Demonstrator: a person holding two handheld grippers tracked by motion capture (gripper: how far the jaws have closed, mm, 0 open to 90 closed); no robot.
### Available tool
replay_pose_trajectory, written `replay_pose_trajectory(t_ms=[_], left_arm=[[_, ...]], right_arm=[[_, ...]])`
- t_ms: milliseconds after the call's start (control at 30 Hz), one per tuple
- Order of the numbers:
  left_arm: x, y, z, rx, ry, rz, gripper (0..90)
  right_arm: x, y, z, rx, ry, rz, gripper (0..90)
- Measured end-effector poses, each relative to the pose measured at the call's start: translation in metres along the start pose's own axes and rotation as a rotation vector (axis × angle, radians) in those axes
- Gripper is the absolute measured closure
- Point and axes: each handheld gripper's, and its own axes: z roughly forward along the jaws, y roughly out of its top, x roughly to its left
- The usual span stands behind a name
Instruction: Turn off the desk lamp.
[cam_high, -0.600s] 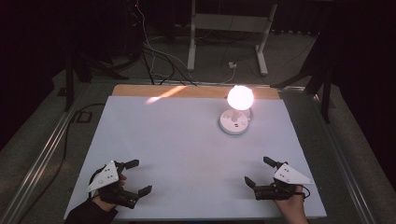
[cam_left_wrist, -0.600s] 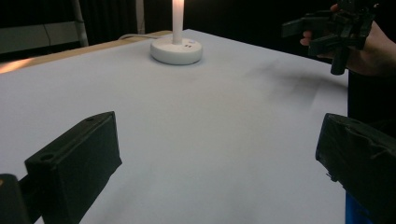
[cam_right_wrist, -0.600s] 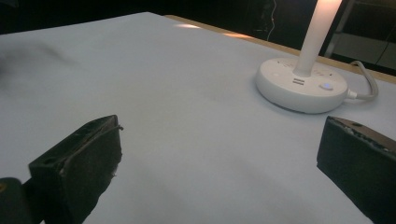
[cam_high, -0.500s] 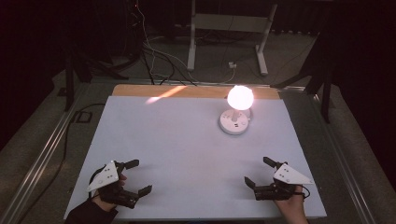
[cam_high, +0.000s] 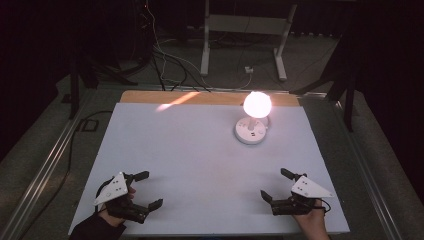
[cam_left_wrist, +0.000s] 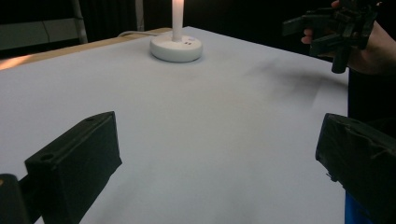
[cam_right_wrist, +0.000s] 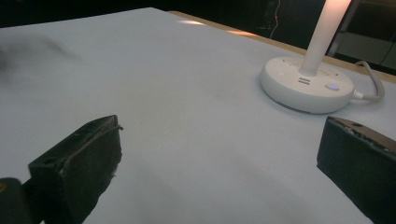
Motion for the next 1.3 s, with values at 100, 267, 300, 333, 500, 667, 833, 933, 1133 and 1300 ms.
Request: replay_pose_trajectory(t_ms=[100, 267, 300, 333, 500, 667, 833, 933, 1133, 1300], left_arm=[[0.0, 0.0, 0.0, 0.002, 0.001, 0.0, 0.5], [0.0, 0.0, 0.0, 0.001, 0.002, -0.003, 0.5], [0.0, 0.0, 0.0, 0.002, 0.001, 0.0, 0.5], [0.0, 0.0, 0.0, 0.0, 0.0, -0.002, 0.5], [0.0, 0.0, 0.001, 0.002, 0.001, -0.002, 0.5], [0.0, 0.0, 0.0, 0.003, 0.002, -0.003, 0.5], [0.001, 0.0, 0.001, 0.003, 0.003, -0.004, 0.5], [0.001, 0.0, 0.0, 0.003, 0.003, -0.003, 0.5], [0.0, 0.0, 0.0, 0.001, 0.001, -0.003, 0.5], [0.0, 0.0, 0.001, 0.001, 0.003, -0.004, 0.5]], right_arm=[[0.0, 0.0, 0.0, 0.004, -0.002, 0.009, 0.0], [-0.001, 0.0, 0.001, 0.023, -0.003, 0.015, 0.0], [-0.001, 0.0, 0.001, 0.023, -0.003, 0.015, 0.0], [0.0, 0.0, 0.001, 0.024, -0.007, 0.008, 0.0], [0.001, 0.003, 0.0, 0.027, -0.029, -0.008, 0.0], [0.0, 0.009, -0.004, 0.001, -0.049, 0.015, 0.0], [-0.002, 0.019, -0.009, -0.032, -0.079, 0.05, 0.0], [-0.003, 0.024, -0.01, -0.043, -0.101, 0.06, 0.0], [-0.006, 0.036, -0.01, -0.044, -0.142, 0.069, 0.0], [-0.01, 0.044, -0.009, -0.047, -0.146, 0.091, 0.0]])
